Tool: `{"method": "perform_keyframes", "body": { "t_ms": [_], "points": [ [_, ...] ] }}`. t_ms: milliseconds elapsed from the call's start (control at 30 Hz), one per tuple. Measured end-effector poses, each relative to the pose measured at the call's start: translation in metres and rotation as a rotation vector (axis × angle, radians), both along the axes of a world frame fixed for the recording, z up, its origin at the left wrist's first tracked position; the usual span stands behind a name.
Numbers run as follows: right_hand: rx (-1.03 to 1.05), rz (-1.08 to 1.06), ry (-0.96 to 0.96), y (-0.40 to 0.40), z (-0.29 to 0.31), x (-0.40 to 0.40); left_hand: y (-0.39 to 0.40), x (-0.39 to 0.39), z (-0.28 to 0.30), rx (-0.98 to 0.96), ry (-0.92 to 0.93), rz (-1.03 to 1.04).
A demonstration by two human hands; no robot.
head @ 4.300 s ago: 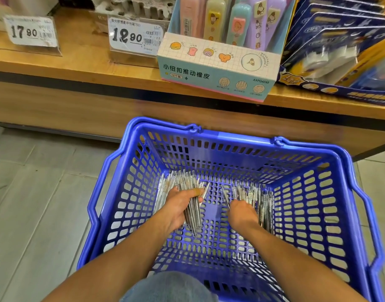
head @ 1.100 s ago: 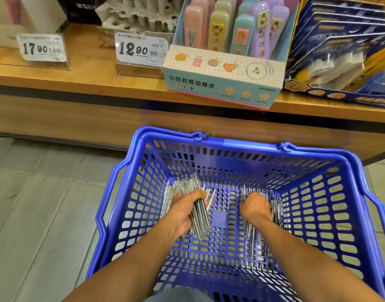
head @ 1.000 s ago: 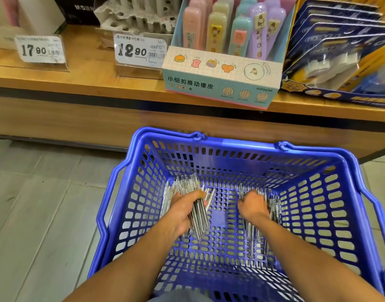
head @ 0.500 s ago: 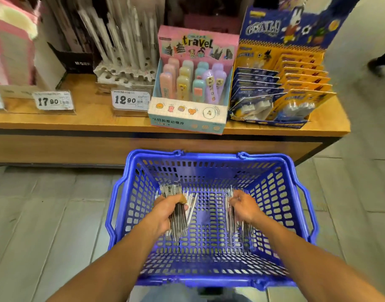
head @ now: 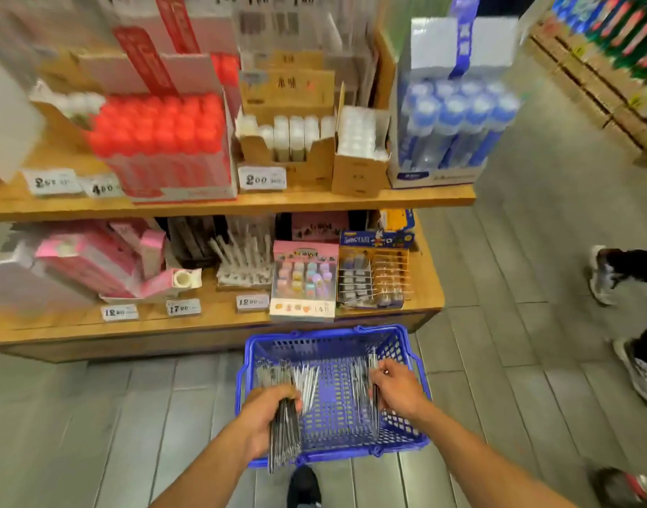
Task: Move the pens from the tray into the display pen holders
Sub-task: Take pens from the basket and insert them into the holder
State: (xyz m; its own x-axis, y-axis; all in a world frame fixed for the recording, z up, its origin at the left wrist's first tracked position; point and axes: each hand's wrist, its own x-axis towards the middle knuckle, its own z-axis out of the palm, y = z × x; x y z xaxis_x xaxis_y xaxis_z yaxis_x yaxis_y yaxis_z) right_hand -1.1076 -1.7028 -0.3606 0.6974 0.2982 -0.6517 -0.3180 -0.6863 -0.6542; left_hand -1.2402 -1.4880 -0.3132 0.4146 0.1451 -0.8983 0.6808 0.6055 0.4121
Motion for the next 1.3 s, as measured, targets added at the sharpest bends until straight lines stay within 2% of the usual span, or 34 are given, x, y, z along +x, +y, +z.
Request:
{"method": "perform_keyframes", "body": {
  "t_ms": [133, 267, 400, 533, 900, 1100, 1300],
  "points": [
    [0.035, -0.042, 0.013, 0.008, 0.113, -0.006, 0.007, 0.002, 0.109, -0.015, -0.073, -0.032],
    [0.11, -0.025, -0.033, 0.015, 0.204, -0.01, 0.011, 0.005, 0.195, 0.002, -0.134, -0.009],
    [0.201, -0.035, -0.042, 0.02, 0.273, -0.015, 0.014, -0.001, 0.25, 0.019, -0.192, 0.022],
    [0.252, -0.01, -0.047, 0.029, 0.324, -0.022, 0.018, -0.016, 0.281, 0.032, -0.242, 0.129],
    [0.242, 0.213, -0.094, 0.1, 0.382, -0.041, 0.066, -0.072, 0.323, 0.021, -0.36, 0.39],
    [0.266, 0.263, -0.108, 0.185, 0.388, -0.057, 0.141, -0.098, 0.328, 0.005, -0.419, 0.401],
    [0.296, 0.236, -0.134, 0.295, 0.399, -0.08, 0.253, -0.118, 0.342, 0.041, -0.442, 0.329]
  ]
}}
